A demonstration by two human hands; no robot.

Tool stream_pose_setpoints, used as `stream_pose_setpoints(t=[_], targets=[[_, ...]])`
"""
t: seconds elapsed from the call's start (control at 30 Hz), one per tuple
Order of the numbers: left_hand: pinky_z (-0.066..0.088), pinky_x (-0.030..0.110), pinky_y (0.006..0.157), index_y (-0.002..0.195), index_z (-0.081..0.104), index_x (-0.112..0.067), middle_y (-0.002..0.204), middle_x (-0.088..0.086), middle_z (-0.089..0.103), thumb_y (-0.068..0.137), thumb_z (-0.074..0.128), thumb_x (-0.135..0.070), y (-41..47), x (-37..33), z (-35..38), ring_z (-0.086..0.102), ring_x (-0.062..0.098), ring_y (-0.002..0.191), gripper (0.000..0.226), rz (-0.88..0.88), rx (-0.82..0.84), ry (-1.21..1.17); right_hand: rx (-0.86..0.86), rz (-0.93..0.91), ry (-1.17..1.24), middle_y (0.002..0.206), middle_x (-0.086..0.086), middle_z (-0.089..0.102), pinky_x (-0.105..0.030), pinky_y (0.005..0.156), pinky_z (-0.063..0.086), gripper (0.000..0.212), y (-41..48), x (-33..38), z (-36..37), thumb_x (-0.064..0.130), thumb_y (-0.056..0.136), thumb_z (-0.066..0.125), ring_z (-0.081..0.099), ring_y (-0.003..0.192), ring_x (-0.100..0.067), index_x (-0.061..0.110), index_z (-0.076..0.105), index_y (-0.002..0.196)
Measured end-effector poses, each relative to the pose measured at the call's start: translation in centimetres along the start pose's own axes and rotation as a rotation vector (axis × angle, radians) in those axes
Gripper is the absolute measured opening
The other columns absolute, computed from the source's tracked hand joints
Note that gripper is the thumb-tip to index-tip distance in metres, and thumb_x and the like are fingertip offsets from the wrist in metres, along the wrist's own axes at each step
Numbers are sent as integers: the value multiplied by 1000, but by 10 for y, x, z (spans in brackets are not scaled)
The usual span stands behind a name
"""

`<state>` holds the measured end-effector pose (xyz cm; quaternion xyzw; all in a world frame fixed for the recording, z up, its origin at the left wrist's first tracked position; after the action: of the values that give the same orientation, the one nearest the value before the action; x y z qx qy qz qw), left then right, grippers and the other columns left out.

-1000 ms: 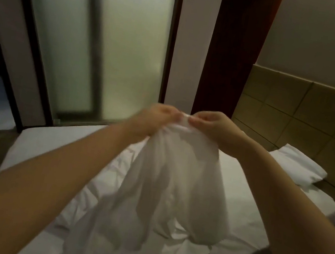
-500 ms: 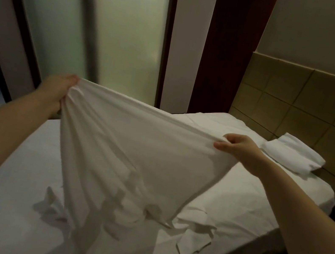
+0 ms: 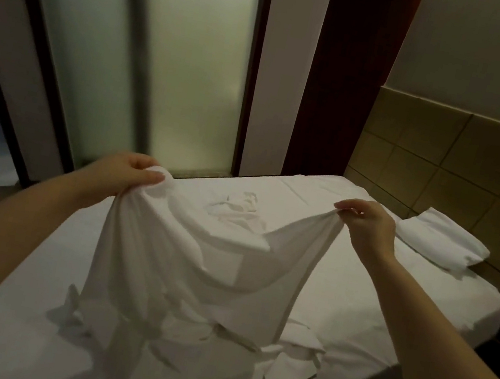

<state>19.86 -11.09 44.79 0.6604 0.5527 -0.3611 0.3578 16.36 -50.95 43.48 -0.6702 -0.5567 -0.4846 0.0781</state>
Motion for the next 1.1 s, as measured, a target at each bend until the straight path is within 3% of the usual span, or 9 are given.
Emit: stream_pose_setpoints(t=[0.13,0.2,0.33,0.47,0.67,0.77,0.93,1.03,1.1], targets=[[48,8,57,86,69,-15,69,-12,70,86,63,-10,-23,-6,3,63,-3,62,8,57,54,14,-52,-11,-63,109,-4,69,-30,88,48,21,-11,-6,-1,21,92,59,60,99,-20,14,71,108],[48,8,57,80,72,-18,65,-11,69,85,64,-8,-32,-14,8,61,-3,60,13,71,37,-22,-53,76,100,110,-5,68,-30,89,50,22,-15,-7,5,18,94,56,60,98,-19,11,70,109],[44,7,62,61,73,-30,62,-18,66,79,71,-8,-55,-46,42,57,-5,60,29,150,18,-39,9,60,442,86,-1,66,-21,68,50,20,-29,38,30,7,95,50,60,76,-15,10,69,99],[43,4,66,77,73,-32,65,-26,66,75,75,-19,-88,-66,92,59,-1,68,13,250,43,32,52,-20,550,83,14,68,-24,78,53,20,-69,82,51,25,96,51,64,79,-5,31,67,85],[44,18,61,80,70,-19,65,-3,59,85,63,-37,-104,-33,118,54,11,62,20,82,-64,167,467,-169,497,83,15,68,-16,70,49,22,-153,112,70,51,77,48,63,79,-4,38,65,81],[39,11,55,66,62,-29,61,-5,56,87,63,-26,-111,-24,121,52,8,60,22,61,-10,167,608,-171,387,81,11,69,-20,68,49,13,-164,108,76,43,76,71,62,76,-5,33,69,84],[47,14,58,70,65,-36,66,-3,64,82,67,-28,-122,-20,120,56,9,61,15,93,46,77,746,-129,458,75,2,70,-28,69,54,20,-170,104,77,38,62,76,66,71,-16,28,67,77],[49,18,63,74,68,-33,67,-6,65,75,72,-34,-125,-22,117,58,5,64,4,148,28,-32,679,-120,452,61,3,61,-26,58,47,17,-169,98,74,30,64,80,55,59,-12,25,64,66],[49,24,65,75,69,-23,69,2,63,72,72,-40,-126,-20,117,55,9,64,18,164,39,-79,576,-101,449,52,8,50,-21,52,37,22,-163,91,66,23,65,82,43,53,-6,22,61,58]])
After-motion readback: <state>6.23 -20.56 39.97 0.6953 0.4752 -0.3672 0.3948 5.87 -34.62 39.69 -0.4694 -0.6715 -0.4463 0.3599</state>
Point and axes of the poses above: each hand's wrist, its own y-axis towards the middle knuckle, its own z-axis out of the palm, x = y × z, the point moved 7 cm from there along y, towards the middle knuckle
